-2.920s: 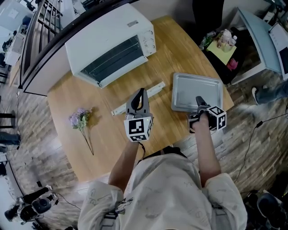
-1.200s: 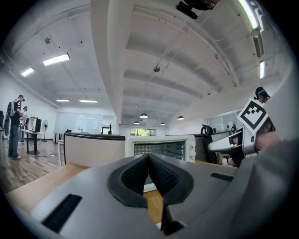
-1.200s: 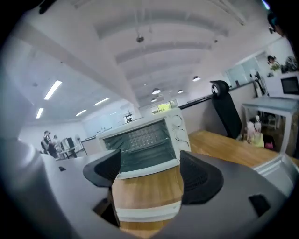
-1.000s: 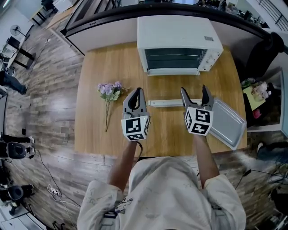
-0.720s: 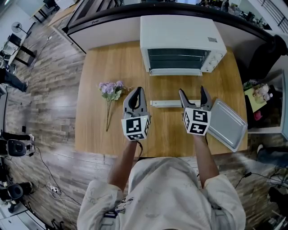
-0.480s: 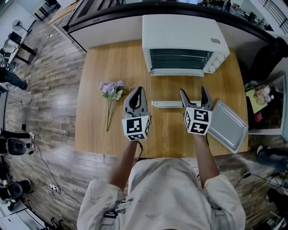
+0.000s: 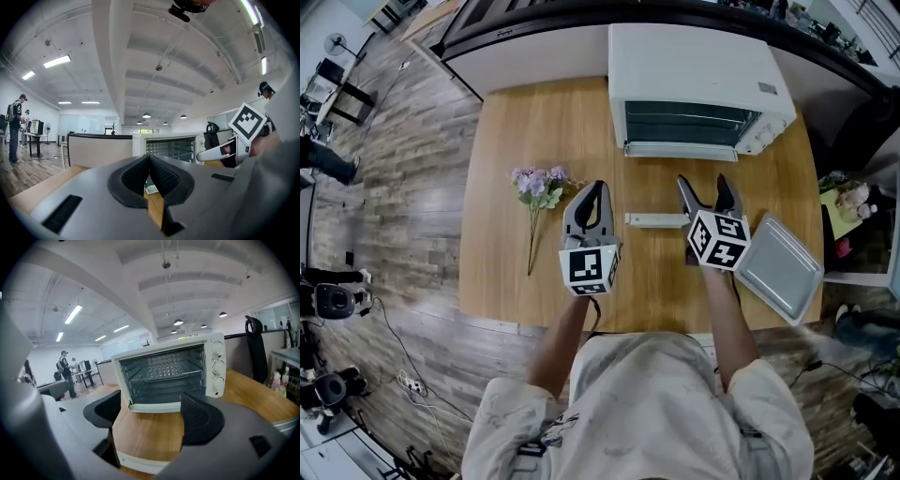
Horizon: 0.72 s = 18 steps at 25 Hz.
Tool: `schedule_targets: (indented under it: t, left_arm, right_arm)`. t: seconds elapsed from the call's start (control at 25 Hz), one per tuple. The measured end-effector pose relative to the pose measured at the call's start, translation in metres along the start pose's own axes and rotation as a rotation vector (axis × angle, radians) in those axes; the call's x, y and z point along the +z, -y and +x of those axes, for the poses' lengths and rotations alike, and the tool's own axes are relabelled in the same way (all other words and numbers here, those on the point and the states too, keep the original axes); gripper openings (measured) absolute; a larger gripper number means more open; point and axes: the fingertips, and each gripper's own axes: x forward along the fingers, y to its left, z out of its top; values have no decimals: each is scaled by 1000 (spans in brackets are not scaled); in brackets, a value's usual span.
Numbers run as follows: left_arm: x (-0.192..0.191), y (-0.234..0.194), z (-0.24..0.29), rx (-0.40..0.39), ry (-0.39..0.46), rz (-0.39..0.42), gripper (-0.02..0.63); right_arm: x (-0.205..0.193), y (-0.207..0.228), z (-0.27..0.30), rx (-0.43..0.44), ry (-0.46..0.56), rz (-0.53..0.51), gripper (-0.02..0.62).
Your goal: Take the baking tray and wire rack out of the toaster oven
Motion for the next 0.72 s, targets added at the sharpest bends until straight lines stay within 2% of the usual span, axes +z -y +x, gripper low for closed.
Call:
schedule_targets:
  t: [0.12, 0.32, 0.44, 0.52, 0.72]
  left_arm:
    - [-3, -6, 2, -2, -7, -1, 15]
    - [-10, -20, 7, 0, -26, -8, 15]
    - [-14, -25, 9, -3, -38, -15, 17]
    - [-17, -28, 11, -5, -42, -21, 15]
    - [-25, -29, 22, -22, -58, -22, 15]
  right_arm:
    - [0, 0, 14, 25, -8, 115, 406]
    - [4, 2, 37, 88, -5, 441, 405]
    - [12, 4, 47, 102, 31, 543, 380]
    - [17, 3, 55, 141, 59, 630, 357]
    - [15, 4, 78, 175, 67, 794, 351]
